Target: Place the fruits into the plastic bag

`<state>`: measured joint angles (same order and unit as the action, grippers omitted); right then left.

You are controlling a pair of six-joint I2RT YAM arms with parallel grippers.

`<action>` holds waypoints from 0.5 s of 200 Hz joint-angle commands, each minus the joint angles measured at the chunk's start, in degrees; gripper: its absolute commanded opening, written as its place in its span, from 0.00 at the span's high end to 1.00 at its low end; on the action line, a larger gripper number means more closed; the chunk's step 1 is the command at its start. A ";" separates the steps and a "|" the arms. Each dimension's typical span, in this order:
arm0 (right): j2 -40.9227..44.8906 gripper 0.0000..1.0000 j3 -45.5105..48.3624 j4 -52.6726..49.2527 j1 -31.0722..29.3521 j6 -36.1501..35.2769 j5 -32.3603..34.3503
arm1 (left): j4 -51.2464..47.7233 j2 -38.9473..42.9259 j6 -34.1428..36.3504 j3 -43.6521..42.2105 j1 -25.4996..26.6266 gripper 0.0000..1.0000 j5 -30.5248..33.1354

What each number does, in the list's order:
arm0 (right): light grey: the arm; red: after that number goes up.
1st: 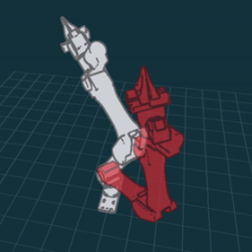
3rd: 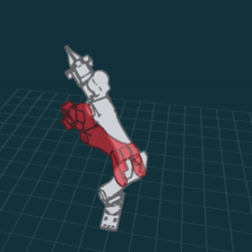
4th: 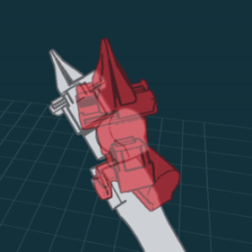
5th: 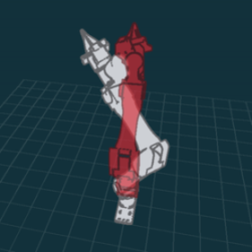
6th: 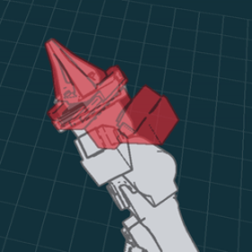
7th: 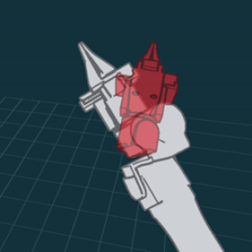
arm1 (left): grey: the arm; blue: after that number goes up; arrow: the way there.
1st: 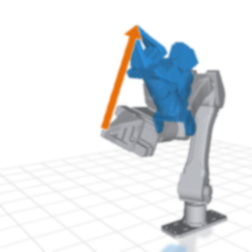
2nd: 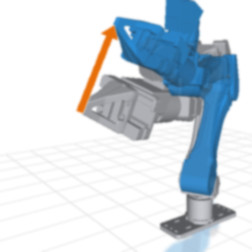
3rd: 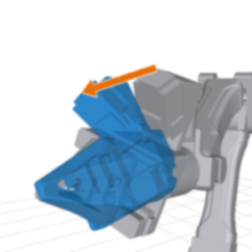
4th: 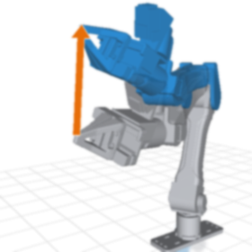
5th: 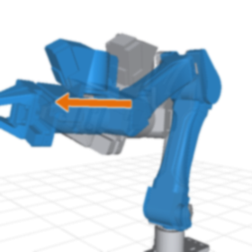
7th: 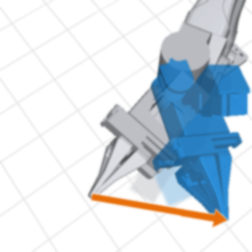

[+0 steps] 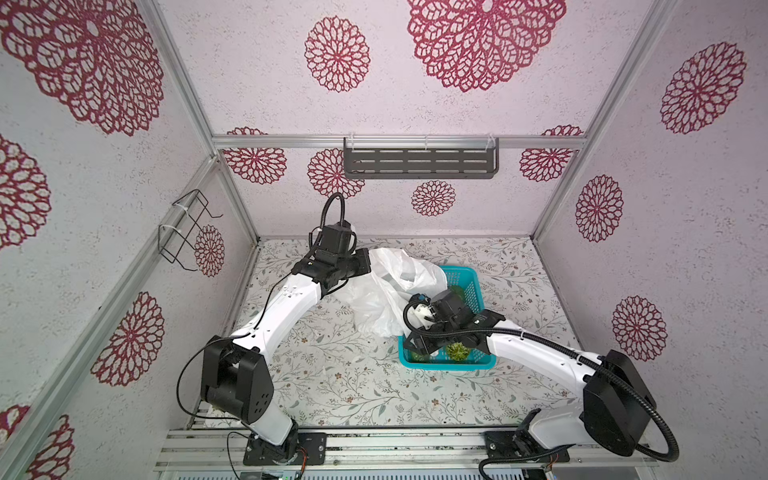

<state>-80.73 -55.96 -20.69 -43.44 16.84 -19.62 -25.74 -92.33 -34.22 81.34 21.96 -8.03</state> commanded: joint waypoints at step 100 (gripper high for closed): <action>19.55 0.12 -0.09 13.98 18.46 14.78 23.83 | -0.10 4.84 6.92 -3.87 -0.91 1.00 -2.38</action>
<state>-65.12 -59.72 -8.69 -28.10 24.29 -7.84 -26.28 -90.96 -30.02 78.37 21.85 -9.21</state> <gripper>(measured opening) 0.869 0.043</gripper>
